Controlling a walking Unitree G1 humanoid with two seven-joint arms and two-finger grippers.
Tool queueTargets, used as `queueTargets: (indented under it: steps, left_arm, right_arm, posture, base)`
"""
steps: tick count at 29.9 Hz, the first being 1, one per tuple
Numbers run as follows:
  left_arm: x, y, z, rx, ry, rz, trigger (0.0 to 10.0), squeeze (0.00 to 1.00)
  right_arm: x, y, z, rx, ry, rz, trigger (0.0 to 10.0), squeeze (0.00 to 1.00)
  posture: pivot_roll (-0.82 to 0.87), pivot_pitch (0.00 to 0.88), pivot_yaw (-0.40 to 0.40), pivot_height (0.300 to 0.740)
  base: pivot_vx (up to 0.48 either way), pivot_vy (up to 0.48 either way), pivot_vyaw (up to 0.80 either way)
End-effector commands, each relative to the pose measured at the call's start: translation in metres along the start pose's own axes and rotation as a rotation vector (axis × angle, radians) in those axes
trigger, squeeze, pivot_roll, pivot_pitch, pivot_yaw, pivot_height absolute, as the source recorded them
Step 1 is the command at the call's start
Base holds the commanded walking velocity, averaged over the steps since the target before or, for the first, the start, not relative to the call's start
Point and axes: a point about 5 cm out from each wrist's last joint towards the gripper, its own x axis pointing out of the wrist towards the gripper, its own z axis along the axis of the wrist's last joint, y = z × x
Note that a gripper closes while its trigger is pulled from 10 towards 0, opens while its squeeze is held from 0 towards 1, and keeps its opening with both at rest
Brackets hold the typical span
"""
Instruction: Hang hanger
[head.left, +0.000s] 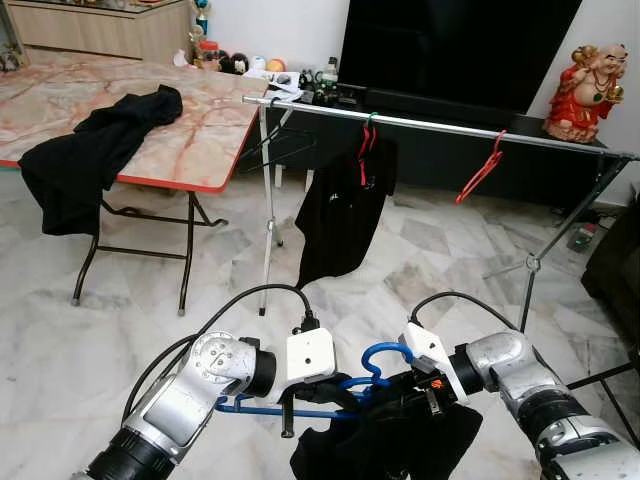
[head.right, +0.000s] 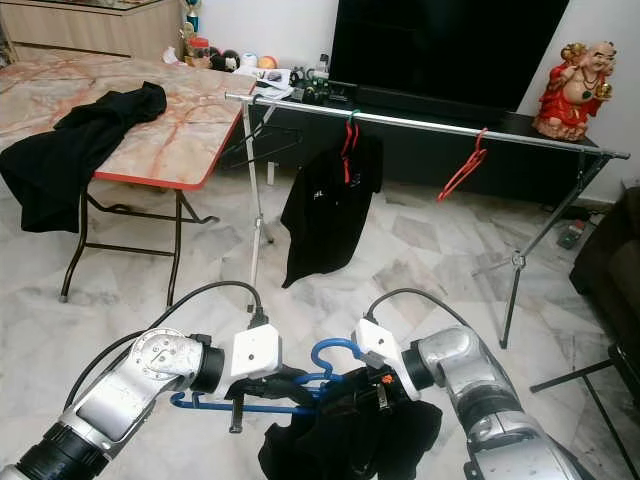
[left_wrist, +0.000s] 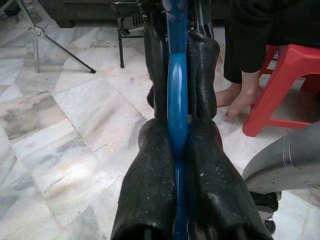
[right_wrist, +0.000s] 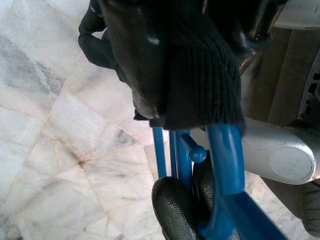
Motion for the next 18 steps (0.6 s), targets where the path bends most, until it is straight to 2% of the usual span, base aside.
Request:
queueTargets:
  steps: [1,9,10,11,18]
  left_arm:
    - [-0.0008,0.0102,0.0241,0.074,-0.067,0.041,10.0,0.0]
    - [-0.0013,0.0099,0.0237,0.076,-0.062,0.03,10.0,0.0]
    - [-0.0016,0.0094,0.0225,0.073,-0.057,0.023,10.0,0.12]
    - [-0.0019,0.0081,0.0213,0.062,-0.054,0.008,10.0,1.0]
    - [-0.0092,0.0041,0.0149,0.049,-0.021,-0.034,10.0,1.0]
  right_arm:
    - [0.0055,0.0027,-0.0052,0.021,0.003,0.015,0.0,0.0]
    - [0.0056,0.0027,-0.0052,0.023,0.002,0.016,0.0,0.0]
    - [0.0055,0.0027,-0.0053,0.022,0.003,0.015,0.0,0.0]
    - [0.0054,0.0029,-0.0058,0.02,0.01,0.017,0.0,0.0]
    - [0.0012,0.0024,-0.0112,0.016,0.059,-0.015,0.0,0.0]
  posture:
    - [0.17,0.0,-0.151,0.74]
    - [0.17,0.0,-0.149,0.74]
    - [0.17,0.0,-0.149,0.74]
    - [0.17,0.0,-0.149,0.74]
    - [0.17,0.0,-0.149,0.74]
  base:
    - [0.0,0.0,0.0]
    - [0.0,0.0,0.0]
    - [0.0,0.0,0.0]
    - [0.0,0.0,0.0]
    - [0.0,0.0,0.0]
